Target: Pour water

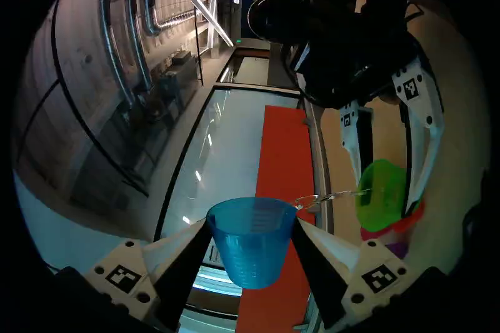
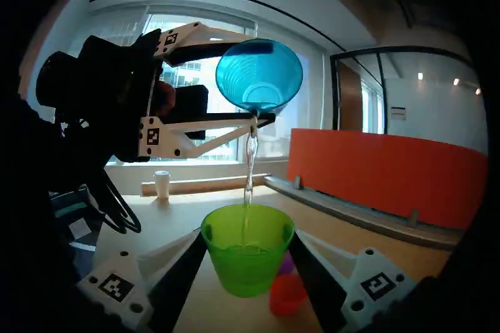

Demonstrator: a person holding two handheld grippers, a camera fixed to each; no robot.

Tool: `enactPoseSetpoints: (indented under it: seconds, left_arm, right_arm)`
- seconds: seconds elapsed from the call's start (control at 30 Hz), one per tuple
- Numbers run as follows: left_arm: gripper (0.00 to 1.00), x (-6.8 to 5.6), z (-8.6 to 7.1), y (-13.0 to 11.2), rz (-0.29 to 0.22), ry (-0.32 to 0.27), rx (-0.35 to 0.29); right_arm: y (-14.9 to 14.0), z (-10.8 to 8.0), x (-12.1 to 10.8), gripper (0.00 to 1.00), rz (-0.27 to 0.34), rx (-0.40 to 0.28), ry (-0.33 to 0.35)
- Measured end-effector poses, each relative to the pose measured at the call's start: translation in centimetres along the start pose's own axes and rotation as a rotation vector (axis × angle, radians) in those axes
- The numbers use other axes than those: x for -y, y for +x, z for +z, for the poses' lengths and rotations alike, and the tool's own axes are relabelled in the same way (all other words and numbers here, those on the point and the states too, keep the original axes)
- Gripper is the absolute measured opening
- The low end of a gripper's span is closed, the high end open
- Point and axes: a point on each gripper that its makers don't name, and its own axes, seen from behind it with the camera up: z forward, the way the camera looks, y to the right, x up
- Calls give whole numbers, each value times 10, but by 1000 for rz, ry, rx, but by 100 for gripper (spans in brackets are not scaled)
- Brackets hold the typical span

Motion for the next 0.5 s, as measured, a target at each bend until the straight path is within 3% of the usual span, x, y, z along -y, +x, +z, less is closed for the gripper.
enactPoseSetpoints:
  seconds: [0.5]
  left_arm:
    - [86, 3, 1, 5, 73, 8, -1]
  right_arm:
    - [1, -2, -1, 90, -1, -3, -3]
